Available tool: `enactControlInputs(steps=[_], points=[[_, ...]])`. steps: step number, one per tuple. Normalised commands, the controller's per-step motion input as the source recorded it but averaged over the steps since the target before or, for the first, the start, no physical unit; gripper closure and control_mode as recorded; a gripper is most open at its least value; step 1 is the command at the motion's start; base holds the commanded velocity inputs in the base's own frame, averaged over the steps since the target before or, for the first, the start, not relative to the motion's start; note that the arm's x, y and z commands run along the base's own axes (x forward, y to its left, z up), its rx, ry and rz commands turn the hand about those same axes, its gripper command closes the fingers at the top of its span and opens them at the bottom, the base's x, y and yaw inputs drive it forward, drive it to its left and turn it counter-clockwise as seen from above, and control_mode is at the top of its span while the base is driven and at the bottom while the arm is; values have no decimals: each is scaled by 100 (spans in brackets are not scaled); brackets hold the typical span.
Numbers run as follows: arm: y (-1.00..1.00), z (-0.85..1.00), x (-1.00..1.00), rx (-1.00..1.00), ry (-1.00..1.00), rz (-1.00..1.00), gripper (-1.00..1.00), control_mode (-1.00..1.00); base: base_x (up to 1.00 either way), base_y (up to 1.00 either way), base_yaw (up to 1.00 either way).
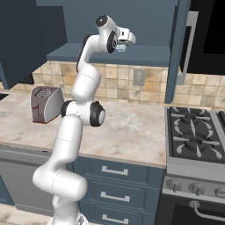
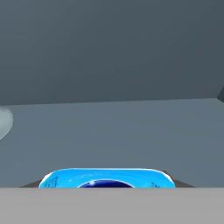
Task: Pick the cereal and yogurt from the counter and place them in the cabinets closest to them.
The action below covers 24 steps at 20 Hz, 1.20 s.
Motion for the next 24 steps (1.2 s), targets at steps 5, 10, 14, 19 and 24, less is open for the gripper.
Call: enactControlInputs(steps=[5, 10, 14, 19, 24], points=[[0, 0, 0, 0, 0, 0, -100, -100, 0, 0, 0], [0, -1, 8, 0, 0, 0, -100, -100, 0, 0, 0], [0, -1, 15, 0, 0, 0, -100, -100, 0, 0, 0], [0, 1, 4, 0, 0, 0, -100, -100, 0, 0, 0], [0, 24, 0, 4, 0, 0, -100, -100, 0, 0, 0]])
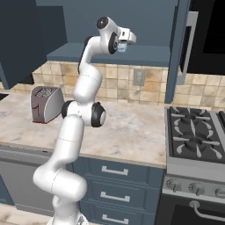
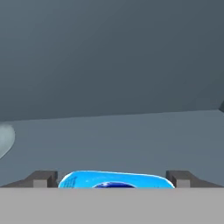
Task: Pick the cereal and yogurt from the counter and place them in the cabinets closest to them.
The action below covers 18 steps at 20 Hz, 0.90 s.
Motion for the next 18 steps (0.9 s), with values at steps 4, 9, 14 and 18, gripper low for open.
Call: enactControlInputs(steps=[4, 9, 14, 18], points=[[0, 40, 0, 6, 4, 0, -100, -100, 0, 0, 0], [2, 37, -25, 5, 8, 0, -100, -100, 0, 0, 0], [9, 36, -62, 1, 5, 0, -100, -100, 0, 0, 0], [12, 41, -72, 0, 0, 0, -100, -100, 0, 0, 0]])
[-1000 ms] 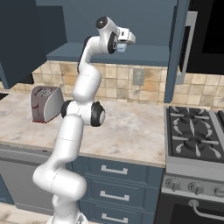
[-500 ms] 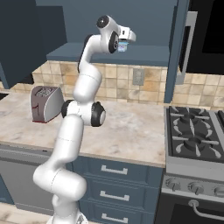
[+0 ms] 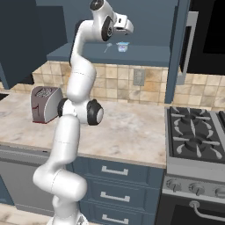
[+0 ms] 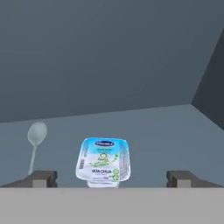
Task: Pick the cereal and yogurt from the counter and place them in the cabinets closest to them.
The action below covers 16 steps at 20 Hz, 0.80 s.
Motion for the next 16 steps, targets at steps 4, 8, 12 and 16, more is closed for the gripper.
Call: enactControlInputs(steps=[4, 8, 12, 16], points=[[16, 20, -98, 0, 0, 4, -100, -100, 0, 0, 0], [16, 1, -100, 0, 0, 7, -100, -100, 0, 0, 0], [21, 0, -100, 0, 1, 4, -100, -100, 0, 0, 0], [24, -2, -100, 0, 0, 2, -100, -100, 0, 0, 0]])
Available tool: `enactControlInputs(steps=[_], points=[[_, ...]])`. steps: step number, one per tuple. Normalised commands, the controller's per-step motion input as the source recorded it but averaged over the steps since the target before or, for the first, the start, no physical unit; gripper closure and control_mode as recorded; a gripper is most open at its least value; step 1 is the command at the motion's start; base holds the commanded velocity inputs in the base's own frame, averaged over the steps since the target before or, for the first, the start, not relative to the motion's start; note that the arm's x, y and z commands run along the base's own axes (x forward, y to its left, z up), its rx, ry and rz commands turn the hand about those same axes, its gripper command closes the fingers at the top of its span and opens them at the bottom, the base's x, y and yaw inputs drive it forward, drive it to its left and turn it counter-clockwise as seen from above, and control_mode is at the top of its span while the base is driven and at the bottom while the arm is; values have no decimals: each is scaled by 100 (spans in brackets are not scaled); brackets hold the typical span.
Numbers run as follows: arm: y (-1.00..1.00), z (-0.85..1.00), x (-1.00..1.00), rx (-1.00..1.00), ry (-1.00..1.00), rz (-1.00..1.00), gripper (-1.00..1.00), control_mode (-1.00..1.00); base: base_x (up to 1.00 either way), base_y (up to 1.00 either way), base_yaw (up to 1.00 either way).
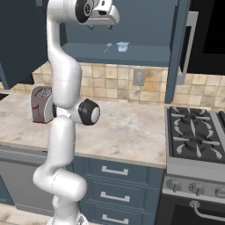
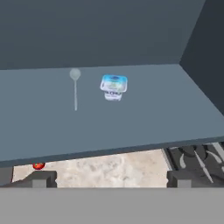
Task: Pick the cereal and yogurt from the counter and place them in the cabinets closest to them.
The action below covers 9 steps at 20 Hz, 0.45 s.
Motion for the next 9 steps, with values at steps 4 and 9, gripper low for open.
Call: enactControlInputs(steps=[4, 9], points=[[21, -13, -100, 0, 0, 1, -100, -100, 0, 0, 0], [14, -19, -100, 0, -4, 0, -100, -100, 0, 0, 0]])
